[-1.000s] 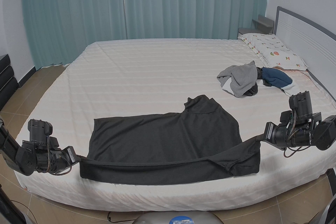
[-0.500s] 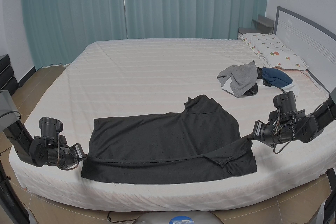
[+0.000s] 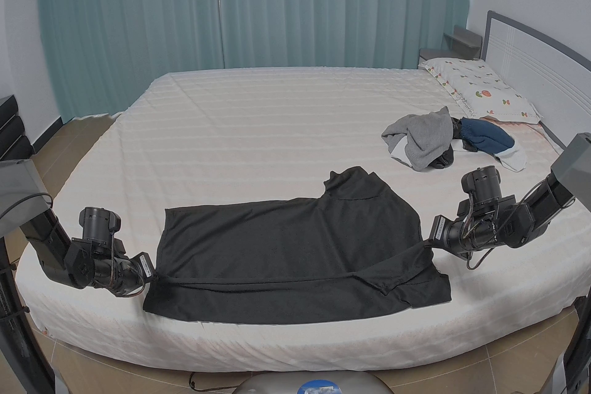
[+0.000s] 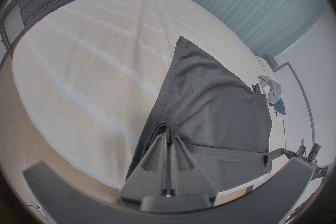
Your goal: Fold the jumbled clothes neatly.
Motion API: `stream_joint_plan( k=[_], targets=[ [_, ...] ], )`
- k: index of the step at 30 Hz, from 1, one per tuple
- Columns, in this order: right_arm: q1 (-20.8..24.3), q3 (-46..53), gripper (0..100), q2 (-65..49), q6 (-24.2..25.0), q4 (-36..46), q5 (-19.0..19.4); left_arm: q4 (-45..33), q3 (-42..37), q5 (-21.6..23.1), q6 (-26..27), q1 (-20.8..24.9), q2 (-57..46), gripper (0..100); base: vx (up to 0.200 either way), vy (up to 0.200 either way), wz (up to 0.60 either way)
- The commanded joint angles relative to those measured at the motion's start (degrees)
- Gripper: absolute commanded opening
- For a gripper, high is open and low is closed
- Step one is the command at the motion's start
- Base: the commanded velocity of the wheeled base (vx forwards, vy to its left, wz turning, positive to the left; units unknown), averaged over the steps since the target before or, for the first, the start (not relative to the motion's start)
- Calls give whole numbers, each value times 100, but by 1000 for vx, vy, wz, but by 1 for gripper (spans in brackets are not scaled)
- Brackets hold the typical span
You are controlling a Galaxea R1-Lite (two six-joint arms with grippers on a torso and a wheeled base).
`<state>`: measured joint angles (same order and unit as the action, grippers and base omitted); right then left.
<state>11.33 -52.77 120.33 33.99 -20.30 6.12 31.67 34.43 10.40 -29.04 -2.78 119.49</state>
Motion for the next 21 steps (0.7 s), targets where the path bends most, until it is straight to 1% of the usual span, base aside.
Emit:
stream_joint_plan(
  k=[1,4,7,8,9,11,14,15,16,17,18,19,21],
  targets=[
    [1,-102,100,280,3,-1,3,6,38,6,-5,-3,109,100,0,0,0],
    [1,-189,100,438,55,-62,3,6,73,15,-14,-3,180,100,0,0,0],
    [-8,-233,100,403,319,-97,3,23,73,15,-76,-12,171,100,0,0,0],
    [-16,-225,100,359,433,-132,3,32,82,6,-172,-12,162,100,0,0,0],
    [-16,-225,100,359,433,-132,3,32,82,6,-172,-12,162,100,0,0,0],
    [-8,-172,100,69,767,-168,3,41,117,-3,-454,-47,74,100,0,0,0],
    [45,-128,100,-168,1119,-141,3,32,73,24,-559,-144,-93,100,0,0,0],
    [80,-110,100,-274,1383,-97,-6,32,29,59,-603,-223,-216,100,0,0,0],
    [107,-93,100,-309,1506,-71,-6,32,20,68,-612,-258,-269,100,0,0,0],
    [159,-22,100,-370,1778,-71,-6,23,-6,129,-647,-328,-356,100,0,0,0],
    [177,-5,100,-379,1840,-71,3,23,-24,147,-665,-346,-383,100,0,0,0],
    [256,144,100,-379,2209,-71,3,23,-103,314,-779,-460,-532,100,0,0,0],
    [353,338,100,-309,2428,-106,3,-21,-156,569,-963,-575,-708,100,0,0,0]
  ],
)
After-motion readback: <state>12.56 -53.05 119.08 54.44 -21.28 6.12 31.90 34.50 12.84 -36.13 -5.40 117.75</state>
